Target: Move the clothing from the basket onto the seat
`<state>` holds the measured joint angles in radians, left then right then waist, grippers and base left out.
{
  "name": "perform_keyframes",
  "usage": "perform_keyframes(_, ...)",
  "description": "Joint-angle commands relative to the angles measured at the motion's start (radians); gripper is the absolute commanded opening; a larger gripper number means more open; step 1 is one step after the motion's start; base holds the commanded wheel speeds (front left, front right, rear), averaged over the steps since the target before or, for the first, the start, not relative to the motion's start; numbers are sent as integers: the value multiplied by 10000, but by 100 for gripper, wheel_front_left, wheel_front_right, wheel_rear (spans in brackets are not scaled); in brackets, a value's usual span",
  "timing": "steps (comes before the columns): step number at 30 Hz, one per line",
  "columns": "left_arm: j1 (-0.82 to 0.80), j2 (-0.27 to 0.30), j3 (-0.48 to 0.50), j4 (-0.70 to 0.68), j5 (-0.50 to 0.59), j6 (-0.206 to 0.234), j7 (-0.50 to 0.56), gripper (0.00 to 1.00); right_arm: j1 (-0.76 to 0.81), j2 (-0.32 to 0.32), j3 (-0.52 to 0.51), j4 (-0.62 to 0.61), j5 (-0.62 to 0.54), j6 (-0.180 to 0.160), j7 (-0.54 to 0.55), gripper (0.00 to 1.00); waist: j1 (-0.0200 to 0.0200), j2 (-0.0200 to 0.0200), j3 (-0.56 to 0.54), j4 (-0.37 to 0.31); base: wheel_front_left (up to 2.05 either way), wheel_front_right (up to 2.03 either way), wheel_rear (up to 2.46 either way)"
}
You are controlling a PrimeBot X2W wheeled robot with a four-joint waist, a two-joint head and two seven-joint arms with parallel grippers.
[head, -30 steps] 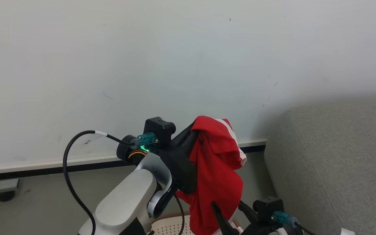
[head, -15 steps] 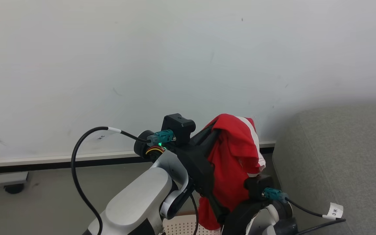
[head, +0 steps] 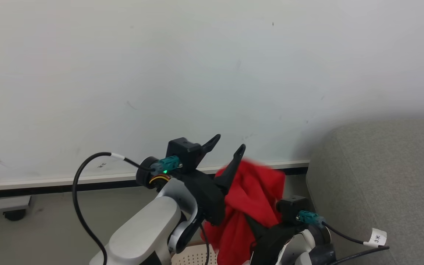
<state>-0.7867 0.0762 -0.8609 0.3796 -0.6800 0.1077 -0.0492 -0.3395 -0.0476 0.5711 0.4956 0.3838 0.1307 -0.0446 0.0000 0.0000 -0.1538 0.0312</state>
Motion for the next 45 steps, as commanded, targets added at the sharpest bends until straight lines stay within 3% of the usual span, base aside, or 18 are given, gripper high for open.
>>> perform_keyframes(1,122,105,16,39,-10,-32,-120,100,16,-21,-19,-23,-131,1,-81,0,0,0,5,-41,0,0,0)
perform_keyframes(7,567,441,34,288,-69,-164,-541,100,236,-19,-284,-119,-496,1,-128,0,0,0,36,-153,0,0,0)
perform_keyframes(17,1568,961,-122,374,-289,-473,-962,100,916,-169,-1363,-964,-2146,2,240,0,0,0,194,-592,0,0,0)
perform_keyframes(31,2820,1184,56,-213,-718,-181,-1505,100,1882,-840,-2101,-3798,-3000,1,1479,0,0,0,759,-3089,0,0,0)
perform_keyframes(41,2942,1279,109,-472,-682,-9,-1662,100,2115,-805,-1998,-4447,-2923,2,1808,0,0,0,1101,-4982,0,0,0)
perform_keyframes(45,2766,1225,-33,-500,-589,-75,-1581,100,2261,-794,-2171,-4570,-3007,1,1781,0,0,0,1279,-5167,0,0,0)
